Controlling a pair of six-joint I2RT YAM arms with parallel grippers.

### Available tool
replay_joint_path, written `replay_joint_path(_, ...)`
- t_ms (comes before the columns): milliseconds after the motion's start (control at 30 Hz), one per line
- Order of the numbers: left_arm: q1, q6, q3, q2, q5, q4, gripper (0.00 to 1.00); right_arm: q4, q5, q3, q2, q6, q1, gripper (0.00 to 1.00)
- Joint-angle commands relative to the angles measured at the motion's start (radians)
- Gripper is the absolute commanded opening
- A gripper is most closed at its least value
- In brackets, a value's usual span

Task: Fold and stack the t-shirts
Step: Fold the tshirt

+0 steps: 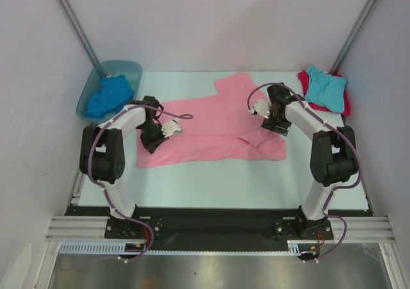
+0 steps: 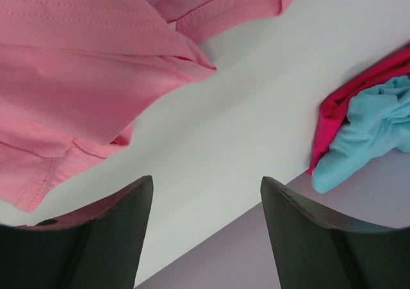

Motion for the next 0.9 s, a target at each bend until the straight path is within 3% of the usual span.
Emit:
replay_joint_path(0, 0.003, -0.021, 0.015, 0.036, -0.005, -0.006, 0.00, 0.024, 0.003, 0.004, -0.050, -0.016, -0.007, 0.74)
replay_joint_path(533, 0.034, 0.002, -0.067, 0.137, -0.112, 0.063, 0.00, 0.006, -0.020, 0.039, -0.062, -0.045, -0.050, 0.73)
replay_joint_path(867, 0.095, 0.056, -0.158, 0.143, -0.258, 0.122, 0.00, -0.191, -0.172, 0.071, -0.096, 0.007, -0.043, 0.69)
